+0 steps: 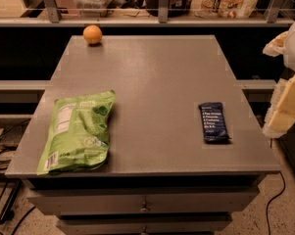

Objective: Move orange near green rice chip bag

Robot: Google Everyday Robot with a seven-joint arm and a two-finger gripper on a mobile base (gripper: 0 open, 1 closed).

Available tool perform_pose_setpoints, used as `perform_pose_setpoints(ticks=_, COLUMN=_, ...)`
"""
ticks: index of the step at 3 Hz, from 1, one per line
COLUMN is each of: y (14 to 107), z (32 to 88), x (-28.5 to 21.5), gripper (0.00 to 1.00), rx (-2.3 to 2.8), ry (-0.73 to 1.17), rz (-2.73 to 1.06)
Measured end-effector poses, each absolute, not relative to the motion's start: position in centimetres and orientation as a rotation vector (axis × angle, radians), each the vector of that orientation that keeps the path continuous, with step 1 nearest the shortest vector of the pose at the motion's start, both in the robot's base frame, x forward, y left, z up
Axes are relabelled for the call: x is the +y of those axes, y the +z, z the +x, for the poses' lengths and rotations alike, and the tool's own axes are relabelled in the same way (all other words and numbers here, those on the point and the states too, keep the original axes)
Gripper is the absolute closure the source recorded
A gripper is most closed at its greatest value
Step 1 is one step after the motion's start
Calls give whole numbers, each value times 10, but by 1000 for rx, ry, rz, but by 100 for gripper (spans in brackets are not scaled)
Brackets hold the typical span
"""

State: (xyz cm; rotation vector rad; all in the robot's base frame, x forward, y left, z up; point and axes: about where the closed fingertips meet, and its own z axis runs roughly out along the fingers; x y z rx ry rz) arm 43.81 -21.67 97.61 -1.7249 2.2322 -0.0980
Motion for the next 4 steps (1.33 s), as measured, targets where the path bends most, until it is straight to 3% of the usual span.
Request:
perform_pose_setpoints(ticks=2, y=977, z=443, x=-215, gripper=0, rx=2191, ry=-78, rz=-1697)
perform_pose_setpoints(ticks=4, y=970, z=516, x=-208, gripper=0, rx=2080, ry=44, rz=-1415)
